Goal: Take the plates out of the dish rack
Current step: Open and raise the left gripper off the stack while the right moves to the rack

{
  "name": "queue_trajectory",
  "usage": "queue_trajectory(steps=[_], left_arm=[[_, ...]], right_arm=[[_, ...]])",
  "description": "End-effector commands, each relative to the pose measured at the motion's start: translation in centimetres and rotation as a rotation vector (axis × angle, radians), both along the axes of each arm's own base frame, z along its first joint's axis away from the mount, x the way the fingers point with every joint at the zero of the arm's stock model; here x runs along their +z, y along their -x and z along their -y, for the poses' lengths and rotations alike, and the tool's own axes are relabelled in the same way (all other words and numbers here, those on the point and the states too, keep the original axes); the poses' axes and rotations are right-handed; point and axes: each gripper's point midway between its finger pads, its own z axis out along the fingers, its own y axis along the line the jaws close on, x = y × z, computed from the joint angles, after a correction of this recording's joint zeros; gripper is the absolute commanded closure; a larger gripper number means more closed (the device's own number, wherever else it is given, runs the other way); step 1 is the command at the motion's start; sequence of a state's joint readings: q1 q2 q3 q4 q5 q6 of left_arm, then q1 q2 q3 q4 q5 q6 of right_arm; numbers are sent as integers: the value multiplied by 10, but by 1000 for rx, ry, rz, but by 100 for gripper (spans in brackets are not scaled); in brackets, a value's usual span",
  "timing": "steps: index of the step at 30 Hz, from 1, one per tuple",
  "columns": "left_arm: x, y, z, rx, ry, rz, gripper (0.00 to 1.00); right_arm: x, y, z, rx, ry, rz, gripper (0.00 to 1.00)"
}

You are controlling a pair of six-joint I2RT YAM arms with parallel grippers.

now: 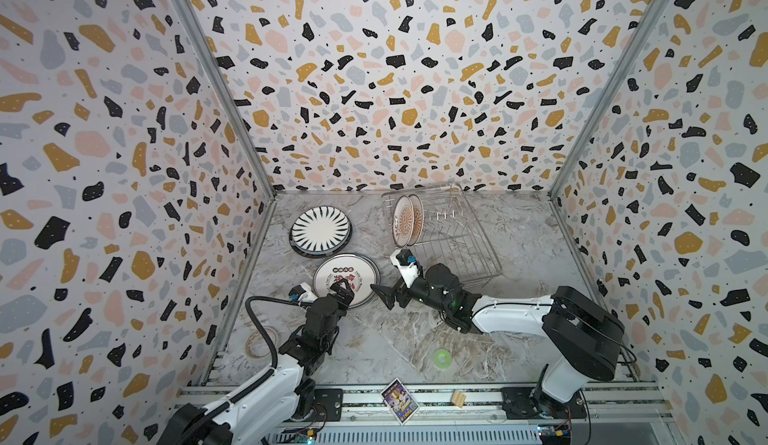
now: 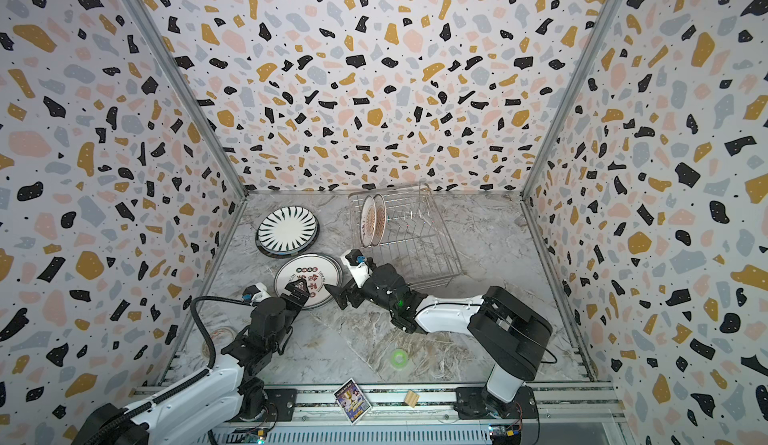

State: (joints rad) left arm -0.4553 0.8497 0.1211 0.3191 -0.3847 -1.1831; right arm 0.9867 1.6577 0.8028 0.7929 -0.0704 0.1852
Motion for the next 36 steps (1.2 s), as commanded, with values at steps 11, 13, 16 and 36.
queue_trajectory(steps=[11, 13, 16, 36], left_arm=[[-1, -3, -30, 149, -281, -43, 31], [2, -4, -30, 161, -294, -34, 37], [0, -1, -33, 177, -320, -53, 39], [122, -10, 50, -286, -244, 518, 0]], right_arm=[[18, -2, 9, -27, -39, 19, 0], [18, -2, 9, -29, -38, 16, 0], [17, -2, 10, -33, -35, 17, 0], [66, -34, 51, -174, -124, 51, 1]])
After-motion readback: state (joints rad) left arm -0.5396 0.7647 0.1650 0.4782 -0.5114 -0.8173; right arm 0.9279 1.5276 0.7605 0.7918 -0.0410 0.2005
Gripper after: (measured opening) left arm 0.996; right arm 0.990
